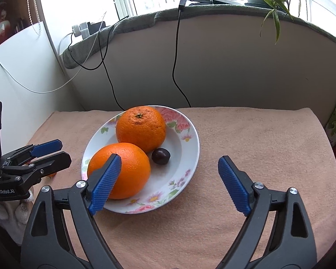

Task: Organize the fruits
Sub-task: 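Lower the cherry beside the oranges and open the right tool, then move the right tool back over the towel to a brown kiwi, then close the right tool around the kiwi, then lift the kiwi with the right tool and carry it to the plate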

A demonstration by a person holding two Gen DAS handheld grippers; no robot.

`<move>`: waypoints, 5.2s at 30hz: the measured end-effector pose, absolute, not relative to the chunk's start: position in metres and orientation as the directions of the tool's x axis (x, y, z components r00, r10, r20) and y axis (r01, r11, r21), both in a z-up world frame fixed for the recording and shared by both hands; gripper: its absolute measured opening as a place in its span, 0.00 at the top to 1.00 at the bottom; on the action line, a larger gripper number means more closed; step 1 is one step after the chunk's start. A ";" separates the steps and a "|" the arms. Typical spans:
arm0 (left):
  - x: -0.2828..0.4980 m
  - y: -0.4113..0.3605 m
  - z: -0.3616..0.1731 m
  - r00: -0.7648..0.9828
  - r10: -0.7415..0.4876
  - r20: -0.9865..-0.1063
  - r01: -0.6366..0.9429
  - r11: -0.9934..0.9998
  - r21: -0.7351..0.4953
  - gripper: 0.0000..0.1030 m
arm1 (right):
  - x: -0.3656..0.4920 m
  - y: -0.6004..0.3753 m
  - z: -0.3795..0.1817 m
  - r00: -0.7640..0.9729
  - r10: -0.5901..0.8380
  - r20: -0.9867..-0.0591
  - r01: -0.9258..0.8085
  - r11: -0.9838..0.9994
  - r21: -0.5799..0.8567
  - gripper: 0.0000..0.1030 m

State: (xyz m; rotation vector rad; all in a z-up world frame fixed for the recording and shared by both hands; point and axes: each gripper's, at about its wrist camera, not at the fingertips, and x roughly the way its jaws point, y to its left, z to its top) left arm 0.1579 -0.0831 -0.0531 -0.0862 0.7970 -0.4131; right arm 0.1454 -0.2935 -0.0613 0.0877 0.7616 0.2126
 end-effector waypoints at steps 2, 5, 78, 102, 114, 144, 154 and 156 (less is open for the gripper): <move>0.157 -0.084 -0.051 0.632 -0.378 -0.677 0.326 0.922 -0.211 0.22 | 0.143 -0.290 -0.060 0.705 0.219 -0.674 -0.165 0.976 0.144 0.09; 0.155 -0.085 -0.049 0.640 -0.370 -0.673 0.326 0.924 -0.198 0.22 | 0.141 -0.286 -0.057 0.711 0.214 -0.670 -0.171 0.977 0.131 0.09; 0.106 0.090 -0.101 0.642 -0.171 -0.747 0.033 0.980 -0.196 0.63 | 0.046 -0.095 -0.106 0.386 0.490 -0.782 -0.637 0.754 0.158 0.34; 0.118 0.088 -0.111 0.622 -0.166 -0.766 0.044 0.983 -0.178 0.75 | 0.056 -0.081 -0.121 0.332 0.496 -0.802 -0.650 0.736 0.186 0.72; 0.108 0.095 -0.101 0.643 -0.182 -0.744 0.036 0.977 -0.209 0.75 | 0.052 -0.095 -0.107 0.380 0.502 -0.777 -0.627 0.757 0.182 0.72; 0.124 0.008 -0.057 0.656 -0.355 -0.666 0.227 0.934 -0.274 0.75 | 0.077 -0.224 -0.058 0.620 0.378 -0.688 -0.375 0.912 0.164 0.72; 0.145 -0.029 -0.054 0.629 -0.393 -0.670 0.293 0.919 -0.264 0.75 | 0.090 -0.260 -0.054 0.663 0.313 -0.680 -0.299 0.943 0.143 0.72; 0.150 -0.036 -0.054 0.621 -0.401 -0.673 0.304 0.915 -0.264 0.75 | 0.094 -0.266 -0.055 0.666 0.305 -0.681 -0.288 0.947 0.142 0.72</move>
